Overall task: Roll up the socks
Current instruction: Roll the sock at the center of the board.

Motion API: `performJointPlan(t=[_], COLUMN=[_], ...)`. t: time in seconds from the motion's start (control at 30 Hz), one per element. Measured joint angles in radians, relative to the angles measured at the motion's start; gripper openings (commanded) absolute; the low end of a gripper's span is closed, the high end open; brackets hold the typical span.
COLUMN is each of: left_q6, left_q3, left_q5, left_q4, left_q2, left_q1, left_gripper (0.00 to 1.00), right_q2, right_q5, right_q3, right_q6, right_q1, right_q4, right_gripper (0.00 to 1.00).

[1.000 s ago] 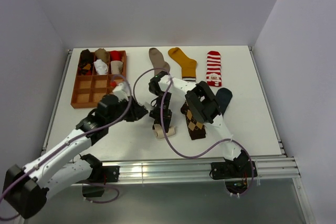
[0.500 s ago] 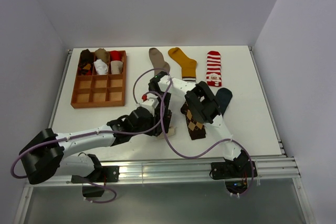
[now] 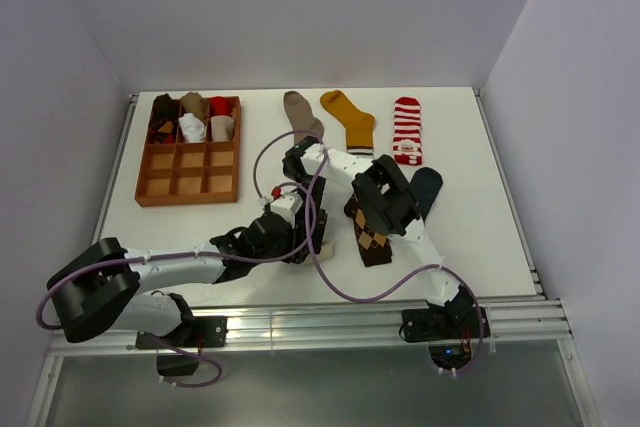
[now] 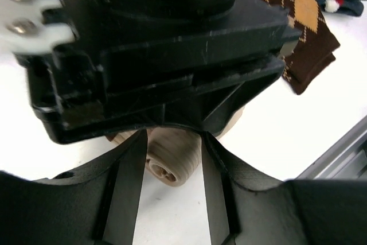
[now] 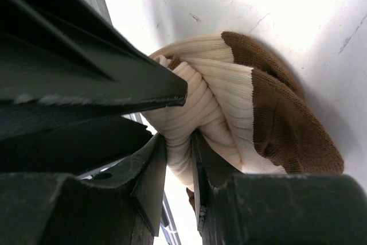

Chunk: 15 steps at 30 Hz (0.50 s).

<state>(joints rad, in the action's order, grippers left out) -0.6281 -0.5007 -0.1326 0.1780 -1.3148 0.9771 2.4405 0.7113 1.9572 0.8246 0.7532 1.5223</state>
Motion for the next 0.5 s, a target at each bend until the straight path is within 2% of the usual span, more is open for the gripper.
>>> performJointPlan(t=[0.2, 0.5], left_q6=[0.007, -0.003], left_q3=[0.033, 0.058], left_q5=[0.039, 0.079], left_q4=[0.074, 0.117], left_q2=[-0.021, -0.022], left_q1=[0.000, -0.013], left_gripper=[0.46, 0.34], right_q2=[0.000, 0.000], right_q5=[-0.007, -0.016], right_q3=[0.000, 0.000], right_q6=[-0.005, -0.021], right_q1=[0.002, 0.004], right_q4=[0.001, 0.000], right_gripper=[0.30, 0.31])
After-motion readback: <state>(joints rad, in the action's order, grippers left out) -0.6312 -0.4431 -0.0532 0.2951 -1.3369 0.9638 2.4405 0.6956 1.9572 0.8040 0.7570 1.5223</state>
